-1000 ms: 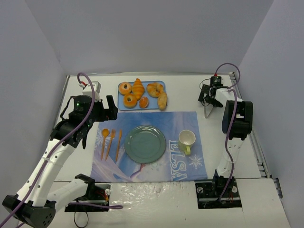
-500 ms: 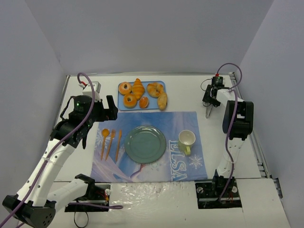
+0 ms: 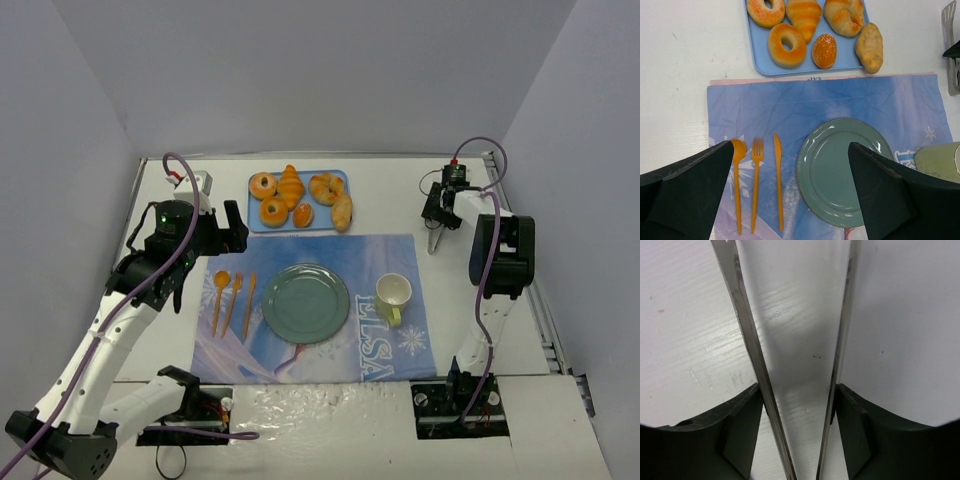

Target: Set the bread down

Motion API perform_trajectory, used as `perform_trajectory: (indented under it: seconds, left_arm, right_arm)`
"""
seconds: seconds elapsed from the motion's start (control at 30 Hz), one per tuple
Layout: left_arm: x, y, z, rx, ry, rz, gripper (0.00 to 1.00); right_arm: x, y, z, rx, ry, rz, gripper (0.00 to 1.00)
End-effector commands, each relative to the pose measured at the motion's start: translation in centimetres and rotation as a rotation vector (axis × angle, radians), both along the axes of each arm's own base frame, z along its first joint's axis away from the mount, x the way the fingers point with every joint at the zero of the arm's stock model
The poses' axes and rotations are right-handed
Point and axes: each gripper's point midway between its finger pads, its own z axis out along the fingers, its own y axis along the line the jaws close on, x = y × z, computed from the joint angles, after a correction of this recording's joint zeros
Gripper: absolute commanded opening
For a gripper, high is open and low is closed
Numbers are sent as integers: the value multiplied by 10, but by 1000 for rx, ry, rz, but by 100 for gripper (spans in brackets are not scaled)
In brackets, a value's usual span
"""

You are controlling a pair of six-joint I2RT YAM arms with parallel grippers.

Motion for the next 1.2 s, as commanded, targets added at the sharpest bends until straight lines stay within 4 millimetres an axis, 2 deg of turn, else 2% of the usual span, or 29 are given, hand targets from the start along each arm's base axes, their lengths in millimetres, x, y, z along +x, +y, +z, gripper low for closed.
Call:
perform_trajectory:
  seconds: [0.0,0.07,0.1,0.3,0.77,1.03,1.17]
  left_arm:
    - [8,0,21,-24,-69,10,97]
    - [9,0,20,-23,-68,10,97]
    - [9,0,21,-24,-71,10,97]
    - [9,0,21,-24,-70,10,97]
    - [9,1,20,-20,-69,14,97]
    - [9,2,20,-21,-67,16,97]
    - [9,2,20,-22,-68,16,97]
  right_arm:
    - [3,5,44,2,-83,-2,59]
    - [1,5,44,1,-81,-2,63]
    - [0,5,42,1,-75,-3,69]
    - [-6,3,37,-10,-56,-11,81]
    - [-16,3,32,-16,-33,-11,92]
    - [-22,6,25,-12,-12,2,88]
    - [-21,9,20,1,-3,13,77]
